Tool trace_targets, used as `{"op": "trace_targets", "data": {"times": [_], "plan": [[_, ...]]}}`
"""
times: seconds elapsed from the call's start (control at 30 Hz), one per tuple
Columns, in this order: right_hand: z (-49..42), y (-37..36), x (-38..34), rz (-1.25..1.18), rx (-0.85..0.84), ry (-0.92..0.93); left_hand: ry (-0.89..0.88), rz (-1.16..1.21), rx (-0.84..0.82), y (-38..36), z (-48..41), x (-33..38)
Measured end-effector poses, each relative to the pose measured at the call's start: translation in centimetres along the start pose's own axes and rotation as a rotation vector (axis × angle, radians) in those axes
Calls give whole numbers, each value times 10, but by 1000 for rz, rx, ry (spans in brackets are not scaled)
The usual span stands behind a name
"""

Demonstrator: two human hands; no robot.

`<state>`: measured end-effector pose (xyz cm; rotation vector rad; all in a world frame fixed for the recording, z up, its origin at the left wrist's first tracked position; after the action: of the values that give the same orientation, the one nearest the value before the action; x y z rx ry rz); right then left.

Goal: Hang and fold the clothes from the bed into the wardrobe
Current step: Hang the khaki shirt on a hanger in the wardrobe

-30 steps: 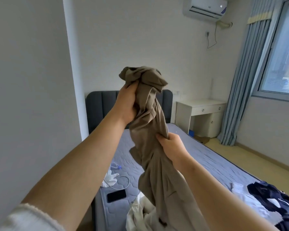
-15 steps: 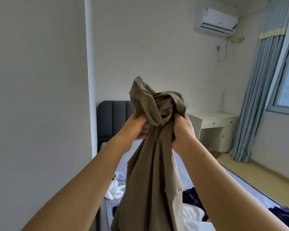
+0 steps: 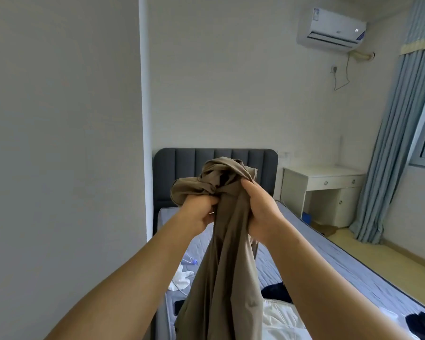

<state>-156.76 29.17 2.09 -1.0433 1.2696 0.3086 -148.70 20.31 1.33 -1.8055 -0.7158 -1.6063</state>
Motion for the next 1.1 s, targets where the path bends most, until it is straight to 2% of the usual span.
{"op": "trace_targets", "data": {"times": [0.1, 0.17, 0.2, 0.27, 0.3, 0.37, 0.47, 0.53, 0.6, 0.7, 0.83, 0.9, 1.0, 1.03, 1.1], "plan": [[6, 4, 0, -168, -131, -60, -21, 239, 3, 4, 1, 11], [5, 8, -1, -272, -97, -52, -47, 308, -28, 5, 0, 22], [3, 11, 2, -233, 8, -60, -60, 319, -57, 4, 0, 27], [0, 19, 9, 83, 235, -120, -60, 319, -106, 2, 3, 37], [-2, 21, 13, 231, 286, -135, -45, 318, -120, 1, 5, 40], [-2, 25, 20, 354, 279, -136, -18, 333, -147, -1, 7, 43], [3, 18, 22, 249, 66, -180, -7, 314, -152, -2, 8, 44], [6, 10, 20, 228, -129, -209, 3, 246, -107, -2, 8, 41], [6, 5, 16, 201, -166, -158, 17, 145, -45, 0, 7, 35], [7, 12, 11, 286, -21, -21, -15, -52, 39, 8, 7, 24], [7, 21, 5, 166, 162, 88, -252, -454, 196, 18, 18, 18], [10, 17, -1, 179, 190, 154, -312, -499, 129, 19, 23, 13], [14, -6, -11, 233, 156, 268, -271, -566, -226, 8, 32, 2], [14, -15, -13, 280, 153, 315, -276, -631, -284, 6, 32, -2], [15, -34, -16, 362, 131, 398, -355, -675, -228, 7, 31, -3]]}}
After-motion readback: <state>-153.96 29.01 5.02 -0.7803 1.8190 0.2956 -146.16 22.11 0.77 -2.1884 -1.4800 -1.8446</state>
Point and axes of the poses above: each hand's wrist, its own z-axis away from the middle knuckle, its own y-axis out of the back of the hand, x = y × z, the point moved 3 cm from there along -z, towards the middle knuckle, and after that the axes turned 7 degrees about -z, right-handed, at the moved point
